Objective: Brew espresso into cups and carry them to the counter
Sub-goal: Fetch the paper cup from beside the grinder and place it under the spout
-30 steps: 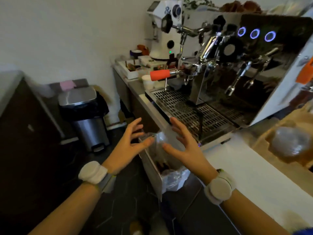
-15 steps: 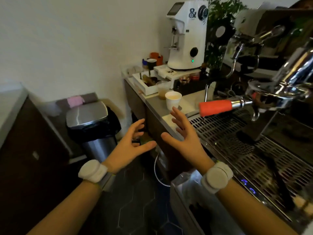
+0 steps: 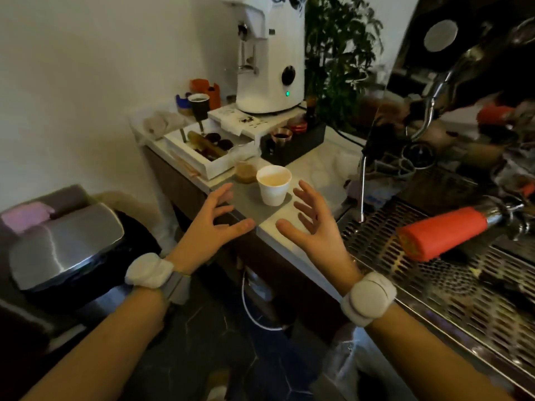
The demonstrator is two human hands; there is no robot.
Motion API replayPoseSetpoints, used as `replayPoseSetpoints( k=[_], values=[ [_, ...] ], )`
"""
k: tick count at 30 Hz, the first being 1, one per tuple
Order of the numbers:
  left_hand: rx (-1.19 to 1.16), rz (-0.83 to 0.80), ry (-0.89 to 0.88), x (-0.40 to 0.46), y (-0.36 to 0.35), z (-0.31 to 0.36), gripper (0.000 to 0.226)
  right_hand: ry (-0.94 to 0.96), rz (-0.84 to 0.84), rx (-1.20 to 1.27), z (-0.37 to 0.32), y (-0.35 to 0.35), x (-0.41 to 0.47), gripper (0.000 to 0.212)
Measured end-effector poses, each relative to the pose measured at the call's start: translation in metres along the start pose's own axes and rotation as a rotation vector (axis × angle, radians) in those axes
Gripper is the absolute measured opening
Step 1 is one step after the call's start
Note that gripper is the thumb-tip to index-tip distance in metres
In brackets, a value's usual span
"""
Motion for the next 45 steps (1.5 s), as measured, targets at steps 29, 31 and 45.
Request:
replayPoseSetpoints(
  k=[29, 31, 45],
  values=[
    [-0.042, -0.616, -0.109, 0.188, -0.045, -0.124, 0.076, -0.324, 0.502, 0.06, 0.102, -0.038, 0.135, 0.063],
    [-0.039, -0.595, -0.146, 0.191, -0.043, -0.114, 0.073, -0.326, 0.509, 0.064, 0.101, -0.036, 0.135, 0.06],
    [-0.131, -0.55, -0.407, 0.188, -0.022, 0.0, 0.066, -0.093, 0.632, 0.066, -0.013, -0.007, 0.101, 0.062]
  ],
)
Point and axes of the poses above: each hand's wrist, its own x-axis towards the middle knuckle, its own y-axis out of the back of the hand, z = x × y, the point moved 8 cm from there along x, towards the middle knuckle, and after that the axes turned 8 degrees about -y, right-handed, at the moved point
